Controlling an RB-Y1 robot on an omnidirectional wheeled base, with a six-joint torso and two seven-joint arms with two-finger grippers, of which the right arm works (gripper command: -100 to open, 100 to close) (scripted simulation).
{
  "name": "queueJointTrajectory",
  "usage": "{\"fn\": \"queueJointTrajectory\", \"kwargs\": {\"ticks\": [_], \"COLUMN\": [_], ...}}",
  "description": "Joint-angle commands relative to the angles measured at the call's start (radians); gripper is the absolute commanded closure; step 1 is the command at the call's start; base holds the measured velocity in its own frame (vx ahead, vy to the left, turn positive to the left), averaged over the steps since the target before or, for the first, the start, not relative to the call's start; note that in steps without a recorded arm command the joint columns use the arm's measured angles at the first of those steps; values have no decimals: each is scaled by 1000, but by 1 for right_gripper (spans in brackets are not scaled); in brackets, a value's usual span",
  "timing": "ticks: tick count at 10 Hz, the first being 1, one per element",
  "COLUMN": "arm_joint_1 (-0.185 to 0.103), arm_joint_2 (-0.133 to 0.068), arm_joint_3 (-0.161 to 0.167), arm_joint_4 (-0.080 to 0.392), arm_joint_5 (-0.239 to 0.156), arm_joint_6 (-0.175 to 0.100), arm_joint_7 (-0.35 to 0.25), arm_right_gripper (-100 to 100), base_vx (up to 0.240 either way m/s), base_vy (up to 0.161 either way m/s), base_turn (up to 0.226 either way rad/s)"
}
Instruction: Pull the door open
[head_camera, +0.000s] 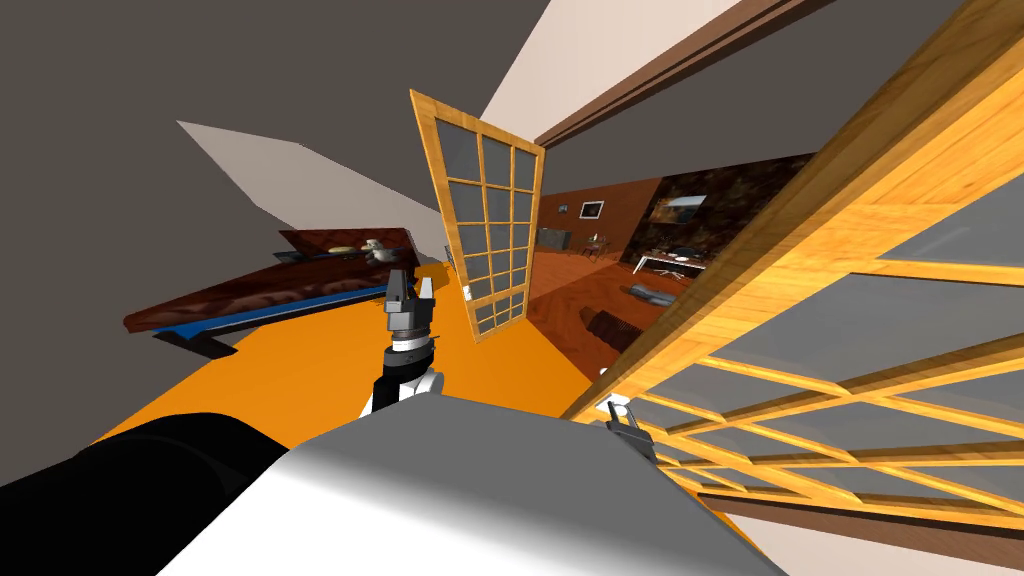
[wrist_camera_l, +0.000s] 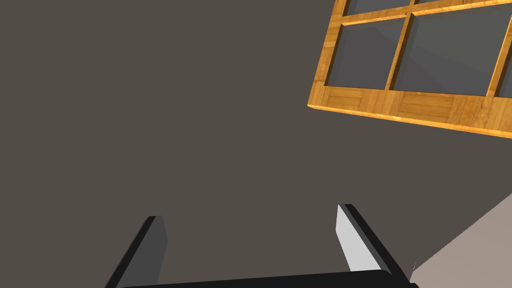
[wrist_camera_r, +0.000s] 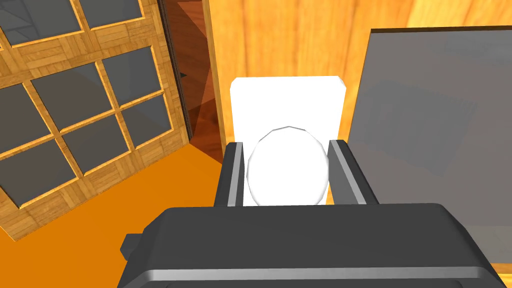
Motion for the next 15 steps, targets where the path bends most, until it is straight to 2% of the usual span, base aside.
{"fn": "queueJointTrajectory", "kwargs": {"ticks": [1, 5, 6, 15], "arm_joint_1": [4, 6, 4, -16], "arm_joint_2": [-9, -31, -29, -65], "arm_joint_3": [13, 39, 35, 85], "arm_joint_4": [9, 34, 28, 112], "arm_joint_5": [7, 20, 18, 40], "arm_joint_6": [-17, -55, -47, -130], "arm_joint_7": [-14, -45, -39, -102], "arm_right_gripper": [100, 100, 100, 100], "base_vx": [-205, -215, -96, -210], "base_vy": [-43, -30, -10, -36], "base_turn": [125, 124, 15, 135]}}
